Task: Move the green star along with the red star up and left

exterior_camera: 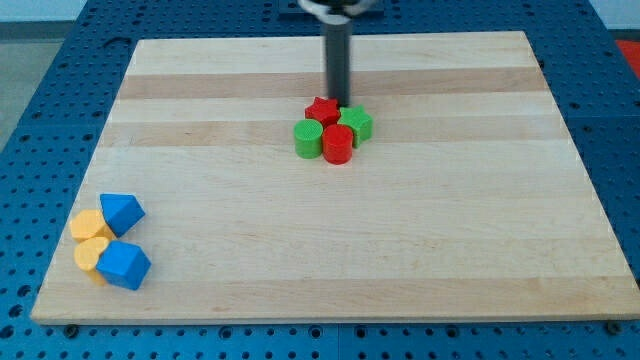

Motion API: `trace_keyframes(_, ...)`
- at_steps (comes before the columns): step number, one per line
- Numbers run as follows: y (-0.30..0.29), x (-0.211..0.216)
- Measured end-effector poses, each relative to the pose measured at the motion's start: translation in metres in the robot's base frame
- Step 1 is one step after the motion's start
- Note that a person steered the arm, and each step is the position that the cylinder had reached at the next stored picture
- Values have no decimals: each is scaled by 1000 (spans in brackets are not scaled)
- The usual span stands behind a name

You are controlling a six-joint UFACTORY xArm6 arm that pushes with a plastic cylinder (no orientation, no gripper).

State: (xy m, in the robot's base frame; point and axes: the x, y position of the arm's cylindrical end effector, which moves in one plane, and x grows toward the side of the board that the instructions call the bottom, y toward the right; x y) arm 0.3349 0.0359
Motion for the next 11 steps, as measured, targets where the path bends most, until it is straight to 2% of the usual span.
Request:
trace_keyframes(1, 60, 17)
trace_keyframes(3, 92, 129)
trace_keyframes(4, 84, 127)
trace_keyframes(5, 23, 61)
trace_keyframes(6, -66, -6)
trace_keyframes(7, -114, -38)
trace_keyframes(10, -118, -58)
trace_keyframes(11, -70, -17)
